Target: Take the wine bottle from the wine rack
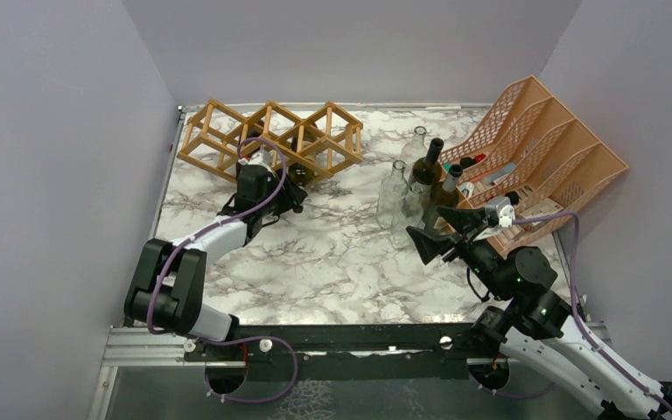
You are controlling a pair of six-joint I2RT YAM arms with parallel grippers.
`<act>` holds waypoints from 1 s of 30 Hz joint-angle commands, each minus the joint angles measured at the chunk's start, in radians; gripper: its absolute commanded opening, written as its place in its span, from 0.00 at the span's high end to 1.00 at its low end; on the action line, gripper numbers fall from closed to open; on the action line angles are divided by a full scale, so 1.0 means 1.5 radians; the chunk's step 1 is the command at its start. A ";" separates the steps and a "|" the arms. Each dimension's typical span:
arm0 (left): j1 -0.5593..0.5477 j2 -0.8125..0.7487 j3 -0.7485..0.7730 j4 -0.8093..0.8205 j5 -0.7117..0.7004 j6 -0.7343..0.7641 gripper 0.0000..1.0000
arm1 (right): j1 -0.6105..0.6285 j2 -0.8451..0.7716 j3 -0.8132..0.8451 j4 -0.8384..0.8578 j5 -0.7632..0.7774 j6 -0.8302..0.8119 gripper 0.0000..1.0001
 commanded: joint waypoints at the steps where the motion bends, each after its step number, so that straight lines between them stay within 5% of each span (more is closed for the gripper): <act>1: -0.002 0.021 -0.004 0.065 -0.023 -0.010 0.47 | -0.002 0.000 -0.004 0.012 0.004 -0.002 0.00; 22: -0.005 0.089 -0.003 0.149 0.030 -0.006 0.49 | -0.003 0.011 0.003 0.004 0.007 -0.003 0.00; 30: -0.005 0.073 -0.020 0.153 0.025 0.000 0.66 | -0.002 0.011 0.003 0.001 0.008 -0.002 0.00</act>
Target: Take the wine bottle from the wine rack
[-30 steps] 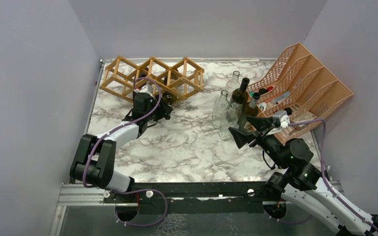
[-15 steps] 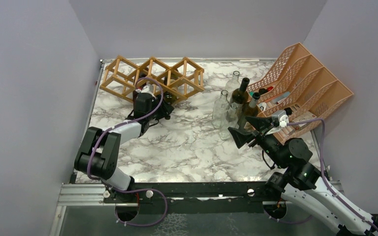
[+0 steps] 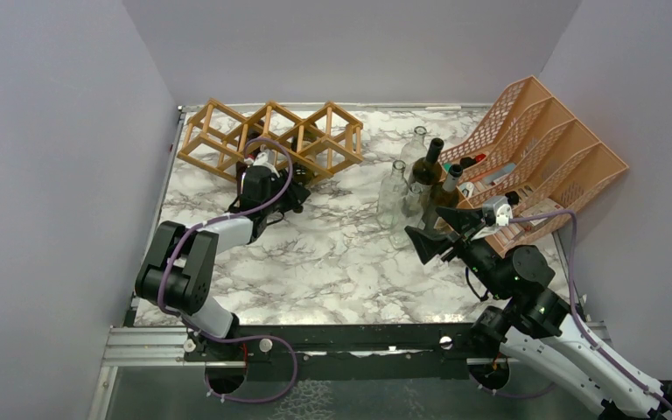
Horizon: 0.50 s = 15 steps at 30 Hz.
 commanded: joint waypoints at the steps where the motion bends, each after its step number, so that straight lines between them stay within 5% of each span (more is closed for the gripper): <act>1: -0.004 -0.020 -0.023 0.025 0.010 0.009 0.68 | -0.002 0.001 0.003 0.001 0.008 -0.002 0.00; 15: -0.004 -0.125 -0.142 0.052 0.027 0.033 0.96 | -0.002 0.007 0.004 0.002 0.007 -0.004 0.00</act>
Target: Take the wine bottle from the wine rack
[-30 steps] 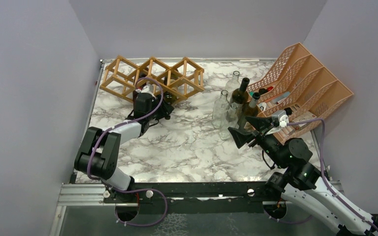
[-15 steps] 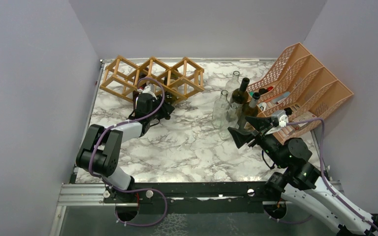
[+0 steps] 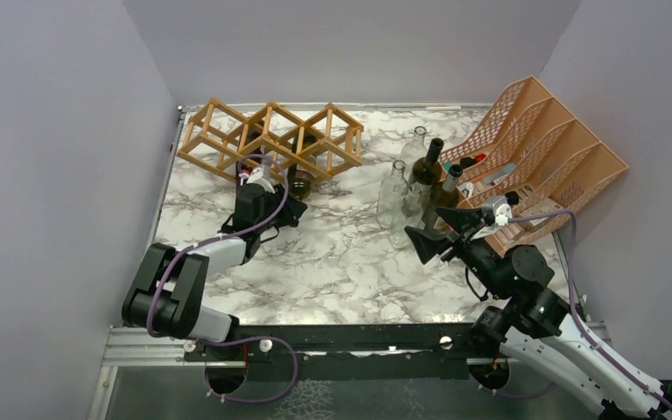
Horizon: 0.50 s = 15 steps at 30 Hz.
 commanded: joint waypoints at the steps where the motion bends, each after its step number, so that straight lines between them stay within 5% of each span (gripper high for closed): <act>1: -0.002 -0.057 -0.042 -0.002 0.020 0.020 0.98 | -0.002 0.008 0.005 0.003 0.006 -0.004 0.00; 8: -0.001 -0.183 -0.106 -0.048 0.068 -0.019 1.00 | -0.003 0.013 0.014 -0.003 0.001 -0.007 0.00; 15: -0.001 -0.362 -0.099 -0.276 0.041 -0.047 1.00 | -0.002 0.028 0.018 0.006 -0.012 -0.023 0.00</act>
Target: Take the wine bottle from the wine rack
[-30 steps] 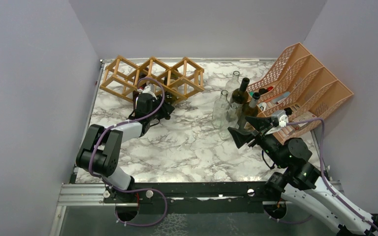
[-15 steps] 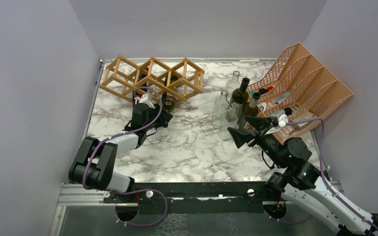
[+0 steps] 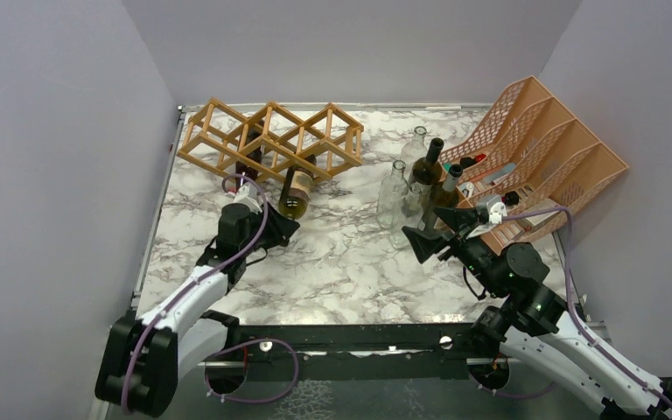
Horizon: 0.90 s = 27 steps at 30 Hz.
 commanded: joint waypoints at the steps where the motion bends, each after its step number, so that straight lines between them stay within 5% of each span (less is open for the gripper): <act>1: -0.002 -0.125 0.008 -0.139 0.013 -0.021 1.00 | -0.002 0.015 0.019 0.009 -0.017 -0.021 0.00; 13: -0.002 -0.315 0.073 -0.400 0.039 -0.031 1.00 | -0.002 0.058 0.048 0.002 -0.025 -0.033 0.00; 20: -0.002 -0.326 0.115 -0.495 0.062 -0.027 1.00 | -0.002 0.078 0.089 -0.008 0.001 -0.047 0.00; 27: -0.002 -0.318 0.167 -0.578 0.084 0.018 1.00 | -0.002 0.148 0.136 0.004 -0.086 -0.088 0.03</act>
